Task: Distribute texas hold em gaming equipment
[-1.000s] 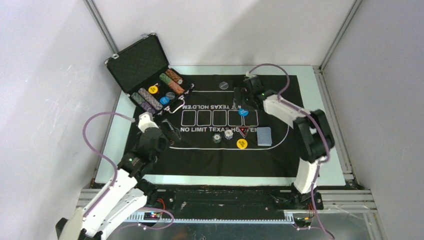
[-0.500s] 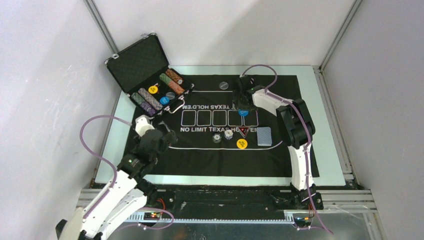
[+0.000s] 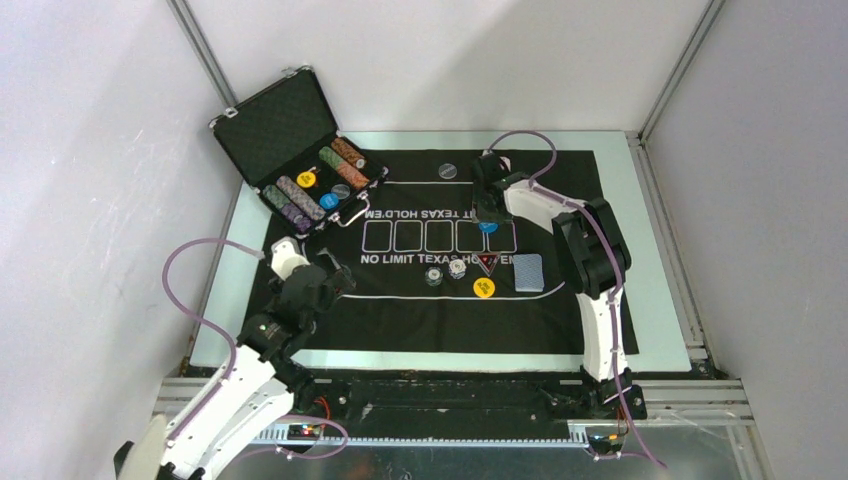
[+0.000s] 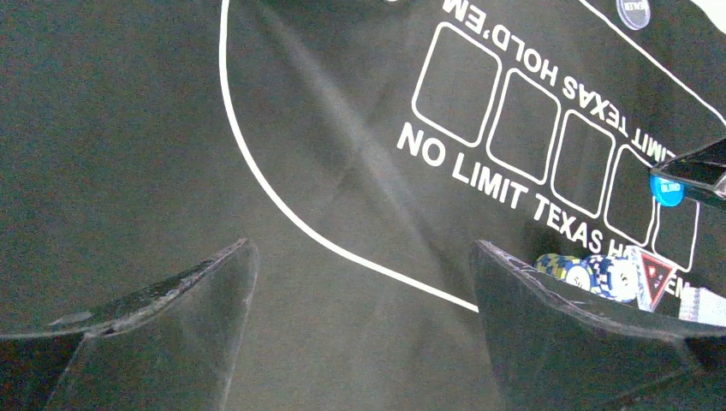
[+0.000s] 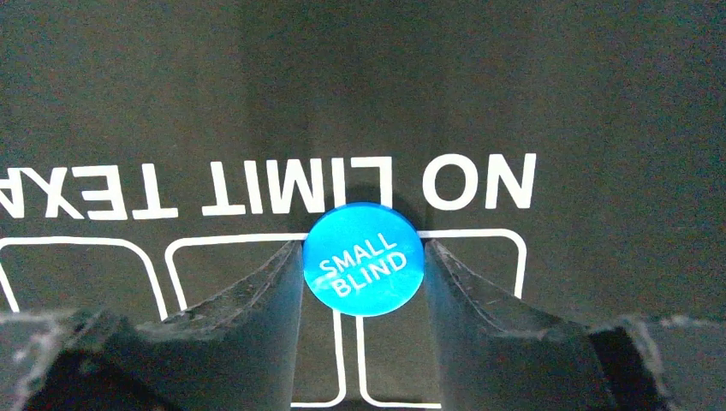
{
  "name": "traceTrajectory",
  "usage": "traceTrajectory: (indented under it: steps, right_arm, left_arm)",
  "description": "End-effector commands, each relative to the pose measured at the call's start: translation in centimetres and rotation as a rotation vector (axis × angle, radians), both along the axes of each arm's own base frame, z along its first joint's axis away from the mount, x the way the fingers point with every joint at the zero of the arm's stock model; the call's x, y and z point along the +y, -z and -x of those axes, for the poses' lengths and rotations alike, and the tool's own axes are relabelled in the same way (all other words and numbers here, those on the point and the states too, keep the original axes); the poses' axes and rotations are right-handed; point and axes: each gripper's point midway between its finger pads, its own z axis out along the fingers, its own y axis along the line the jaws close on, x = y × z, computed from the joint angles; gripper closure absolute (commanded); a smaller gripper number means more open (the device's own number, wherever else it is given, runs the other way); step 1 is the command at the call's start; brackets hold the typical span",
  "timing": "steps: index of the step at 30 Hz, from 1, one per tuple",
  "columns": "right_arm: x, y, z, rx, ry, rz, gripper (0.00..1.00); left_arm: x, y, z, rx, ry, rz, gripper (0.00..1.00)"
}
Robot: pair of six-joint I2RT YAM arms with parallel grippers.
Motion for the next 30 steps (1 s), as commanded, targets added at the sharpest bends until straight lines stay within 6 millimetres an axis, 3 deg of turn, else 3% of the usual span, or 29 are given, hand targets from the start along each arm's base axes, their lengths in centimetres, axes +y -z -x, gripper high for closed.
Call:
traceTrajectory:
  steps: [1,4,7,11,15,19,26,30]
  right_arm:
    - [-0.2,-1.8,0.3,-0.051,0.028,0.017,0.74]
    - [-0.7,-5.1,-0.7,-0.136,0.051,-0.006,0.84]
    - [-2.5,-7.1,-1.1,-0.191,0.095,-0.017,0.86]
    - [-7.2,-9.0,-0.6,-0.22,0.201,-0.033,0.86]
    - [-14.4,-8.0,1.0,-0.178,0.368,-0.029,0.86]
    - [-19.5,-5.8,3.3,-0.115,0.507,-0.051,0.85]
    - [-25.2,-3.5,4.1,-0.061,0.65,-0.065,0.83]
    - [-26.3,-2.8,3.9,-0.048,0.681,-0.123,0.8]
  left_arm:
    - [0.3,-0.4,-0.4,-0.038,-0.036,0.017,0.0]
    - [0.2,-0.1,-0.3,-0.033,-0.03,0.017,0.0]
    - [0.2,0.1,-0.3,-0.026,-0.03,0.016,0.0]
    - [0.0,0.1,-0.3,-0.019,-0.023,0.018,0.0]
    - [0.0,0.0,-0.3,-0.025,-0.02,0.023,0.0]
    - [-0.1,-0.1,-0.3,-0.035,-0.016,0.033,0.0]
    - [-0.1,-0.1,-0.3,-0.039,-0.016,0.034,0.0]
    - [-0.2,0.1,-0.3,-0.031,-0.012,0.032,0.0]
